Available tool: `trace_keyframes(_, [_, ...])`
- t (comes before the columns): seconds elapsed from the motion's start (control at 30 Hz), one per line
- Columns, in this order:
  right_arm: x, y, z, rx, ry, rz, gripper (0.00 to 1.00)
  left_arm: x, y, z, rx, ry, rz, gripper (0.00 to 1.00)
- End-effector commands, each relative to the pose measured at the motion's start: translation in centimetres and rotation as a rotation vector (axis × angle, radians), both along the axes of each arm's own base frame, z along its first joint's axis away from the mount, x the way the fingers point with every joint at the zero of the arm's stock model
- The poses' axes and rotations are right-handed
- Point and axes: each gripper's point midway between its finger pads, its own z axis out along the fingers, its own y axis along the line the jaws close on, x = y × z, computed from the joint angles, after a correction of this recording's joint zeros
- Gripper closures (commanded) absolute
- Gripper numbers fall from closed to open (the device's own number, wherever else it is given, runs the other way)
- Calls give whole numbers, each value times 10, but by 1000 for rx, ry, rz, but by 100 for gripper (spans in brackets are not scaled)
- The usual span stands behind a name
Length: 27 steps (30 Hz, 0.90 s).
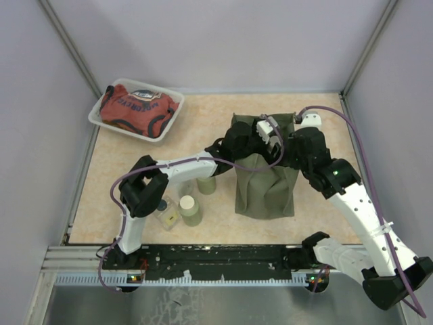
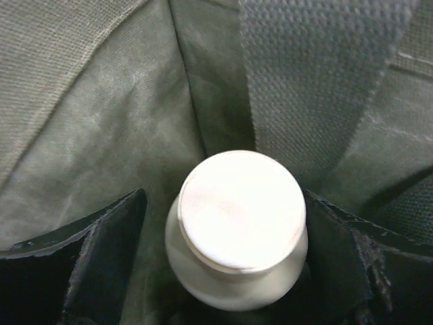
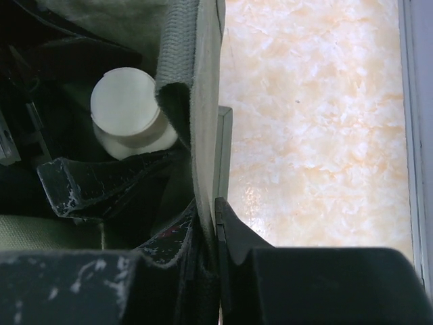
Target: Place the personal care products into the canvas bag
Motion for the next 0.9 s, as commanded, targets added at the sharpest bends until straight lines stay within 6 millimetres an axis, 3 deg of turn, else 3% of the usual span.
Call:
trace_keyframes(0.0, [3, -4, 7, -17, -36, -19, 88, -7, 0, -14, 22, 11, -18, 0])
trace_keyframes(0.3, [5, -1, 2, -13, -29, -8, 86, -19, 7, 22, -27, -1, -43, 0])
trace_keyframes(0.47, [7, -1, -1, -21, -27, -10, 86, -33, 25, 86, -117, -55, -44, 0])
trace_keyframes(0.63, [9, -1, -6, -30, -22, -12, 86, -47, 71, 169, -177, -147, 40, 0])
trace_keyframes(0.73, [11, -1, -7, -36, -20, -16, 86, -49, 113, 201, -162, -166, 163, 0])
trace_keyframes(0.8, [11, -2, -7, -42, -17, -15, 86, -46, 140, 195, -96, -141, 264, 0])
trace_keyframes(0.87, [12, -3, -7, -52, -15, -21, 86, -41, 165, 174, 0, -95, 370, 0])
